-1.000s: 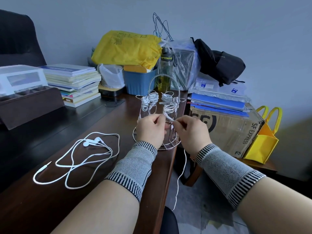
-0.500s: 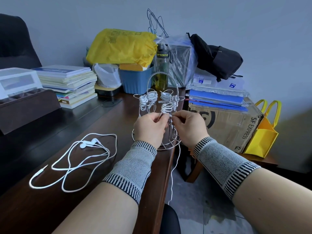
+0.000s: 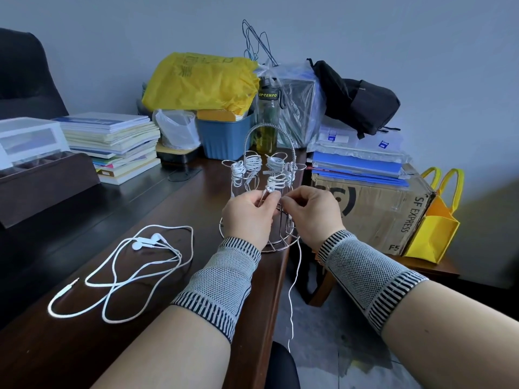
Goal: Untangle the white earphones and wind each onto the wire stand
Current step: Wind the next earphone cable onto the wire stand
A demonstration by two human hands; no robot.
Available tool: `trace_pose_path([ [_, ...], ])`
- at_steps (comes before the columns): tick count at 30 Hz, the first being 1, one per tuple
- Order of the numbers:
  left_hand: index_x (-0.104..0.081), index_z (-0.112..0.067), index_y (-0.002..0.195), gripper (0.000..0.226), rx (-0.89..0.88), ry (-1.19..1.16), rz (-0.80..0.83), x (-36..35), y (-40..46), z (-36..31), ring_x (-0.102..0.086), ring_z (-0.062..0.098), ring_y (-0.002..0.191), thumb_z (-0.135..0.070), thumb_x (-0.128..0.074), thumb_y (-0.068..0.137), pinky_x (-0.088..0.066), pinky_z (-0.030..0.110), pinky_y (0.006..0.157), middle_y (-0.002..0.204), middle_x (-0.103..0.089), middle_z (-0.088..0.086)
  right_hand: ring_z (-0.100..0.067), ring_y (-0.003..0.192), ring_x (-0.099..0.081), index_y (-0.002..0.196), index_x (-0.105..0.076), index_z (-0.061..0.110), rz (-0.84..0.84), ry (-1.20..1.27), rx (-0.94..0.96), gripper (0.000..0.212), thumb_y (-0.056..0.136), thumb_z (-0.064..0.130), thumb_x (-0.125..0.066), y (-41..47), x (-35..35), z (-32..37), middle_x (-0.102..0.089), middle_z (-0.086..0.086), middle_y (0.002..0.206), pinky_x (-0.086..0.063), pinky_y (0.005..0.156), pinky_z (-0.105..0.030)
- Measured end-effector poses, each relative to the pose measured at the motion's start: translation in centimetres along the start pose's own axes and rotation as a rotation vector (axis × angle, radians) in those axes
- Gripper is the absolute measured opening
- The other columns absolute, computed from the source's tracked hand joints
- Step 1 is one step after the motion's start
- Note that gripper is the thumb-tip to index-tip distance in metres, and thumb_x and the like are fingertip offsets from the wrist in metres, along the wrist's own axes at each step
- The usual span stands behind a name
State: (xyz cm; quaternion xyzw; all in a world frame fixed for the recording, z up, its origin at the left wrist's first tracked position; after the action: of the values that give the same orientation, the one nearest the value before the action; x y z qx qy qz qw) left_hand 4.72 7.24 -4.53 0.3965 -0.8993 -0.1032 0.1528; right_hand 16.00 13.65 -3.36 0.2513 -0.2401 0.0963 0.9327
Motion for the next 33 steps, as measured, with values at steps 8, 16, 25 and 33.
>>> trace_pose_path([
  [8,-0.064,-0.017,0.055,0.038,0.008,0.028,-0.007,-0.1,0.3,0.4,-0.051,0.011,0.046,-0.038,-0.068,0.086,-0.048,0.031,0.051,0.048,-0.061,-0.013,-0.015,0.052,-0.049,0.078,-0.069,0.005,0.289,0.290,-0.357,0.011,0.087,0.012,-0.068,-0.5,2.4,-3.3,-0.059,-0.006,0.062,-0.045,0.052,-0.027],
  [16,-0.064,-0.019,0.058,0.037,-0.003,0.067,-0.021,-0.3,0.2,0.5,-0.047,0.010,0.043,-0.040,-0.067,0.088,-0.040,0.024,0.050,0.050,-0.060,-0.007,-0.013,0.051,-0.048,0.078,-0.067,0.008,0.192,-0.073,-0.252,0.020,0.089,0.025,-0.066,1.7,5.6,-2.2,-0.061,-0.006,0.066,-0.048,0.055,-0.030],
  [25,-0.068,-0.025,0.066,0.028,-0.018,0.101,-0.008,-0.2,0.2,0.3,-0.054,0.010,0.050,-0.041,-0.065,0.089,-0.051,0.027,0.058,0.051,-0.061,-0.008,-0.022,0.075,-0.060,0.087,-0.064,0.005,0.362,-0.808,0.242,0.023,0.096,0.016,-0.046,4.4,3.3,9.1,-0.062,-0.007,0.079,-0.048,0.061,-0.029],
  [33,-0.052,-0.016,0.050,0.047,-0.062,0.198,-0.024,0.2,-0.2,-0.5,-0.057,0.017,0.057,-0.039,-0.061,0.090,-0.050,0.033,0.062,0.057,-0.065,-0.002,-0.014,0.060,-0.045,0.079,-0.049,0.006,0.451,-1.075,0.332,0.026,0.100,0.021,-0.042,4.4,0.4,11.8,-0.045,-0.002,0.070,-0.045,0.065,-0.028],
])
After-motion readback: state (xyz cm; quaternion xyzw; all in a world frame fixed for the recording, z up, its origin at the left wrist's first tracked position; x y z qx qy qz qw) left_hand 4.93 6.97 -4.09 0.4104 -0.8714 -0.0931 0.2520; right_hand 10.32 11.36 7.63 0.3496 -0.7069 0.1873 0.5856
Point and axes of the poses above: each hand's wrist, its own y-axis towards the middle knuckle, its own x-axis out of the back of the hand, z = x × y, the point moved 3 cm from there along y, towards the middle knuckle
